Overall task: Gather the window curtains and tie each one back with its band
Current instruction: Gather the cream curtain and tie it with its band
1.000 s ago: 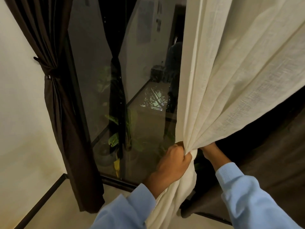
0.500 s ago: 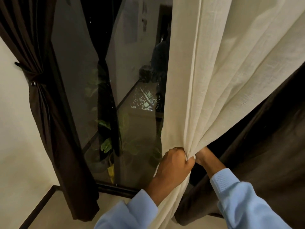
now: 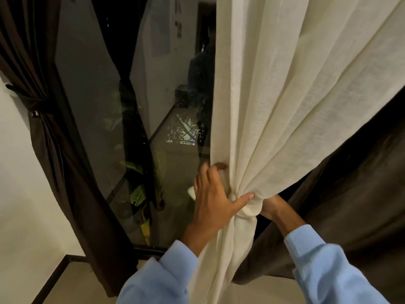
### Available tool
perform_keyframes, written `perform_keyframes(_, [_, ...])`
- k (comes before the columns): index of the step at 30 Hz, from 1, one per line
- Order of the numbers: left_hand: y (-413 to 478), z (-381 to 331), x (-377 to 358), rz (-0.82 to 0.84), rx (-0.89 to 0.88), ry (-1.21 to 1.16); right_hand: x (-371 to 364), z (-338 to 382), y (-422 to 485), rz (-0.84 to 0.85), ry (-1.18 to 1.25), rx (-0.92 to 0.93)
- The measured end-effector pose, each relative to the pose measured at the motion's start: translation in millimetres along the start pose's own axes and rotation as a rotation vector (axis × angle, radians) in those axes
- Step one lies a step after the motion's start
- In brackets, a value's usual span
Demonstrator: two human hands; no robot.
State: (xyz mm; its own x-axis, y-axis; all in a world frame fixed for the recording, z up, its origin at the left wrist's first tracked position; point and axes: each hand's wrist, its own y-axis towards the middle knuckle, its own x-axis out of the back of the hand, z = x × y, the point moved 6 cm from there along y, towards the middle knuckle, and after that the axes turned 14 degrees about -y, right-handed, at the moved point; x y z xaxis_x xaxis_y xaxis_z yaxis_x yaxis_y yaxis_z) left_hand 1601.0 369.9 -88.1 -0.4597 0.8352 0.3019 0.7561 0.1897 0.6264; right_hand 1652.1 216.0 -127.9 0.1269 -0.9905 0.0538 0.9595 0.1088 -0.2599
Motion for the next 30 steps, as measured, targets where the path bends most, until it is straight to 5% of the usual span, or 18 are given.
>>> perform_keyframes(5, [15,28,-16,0.184,0.244,-0.427,-10,6,-8,0.137,-0.018,0.080])
perform_keyframes(11, [13,51,-29,0.277,0.366,-0.347,-12,-23,-26,0.233,0.162,0.201])
perform_keyframes(15, [13,47,-31,0.265,0.364,-0.384,-22,-34,-37,0.233,-0.003,0.360])
perform_keyframes(19, [14,41,-30,0.261,0.375,-0.345,-27,-32,-34,-0.068,-0.232,0.461])
perform_keyframes(24, [15,35,-28,0.328,0.333,-0.320,-10,-47,-25,-0.383,-0.182,0.308])
perform_keyframes(30, [19,41,-16,0.414,0.225,-0.268,5,-56,-20,-0.399,-0.131,0.170])
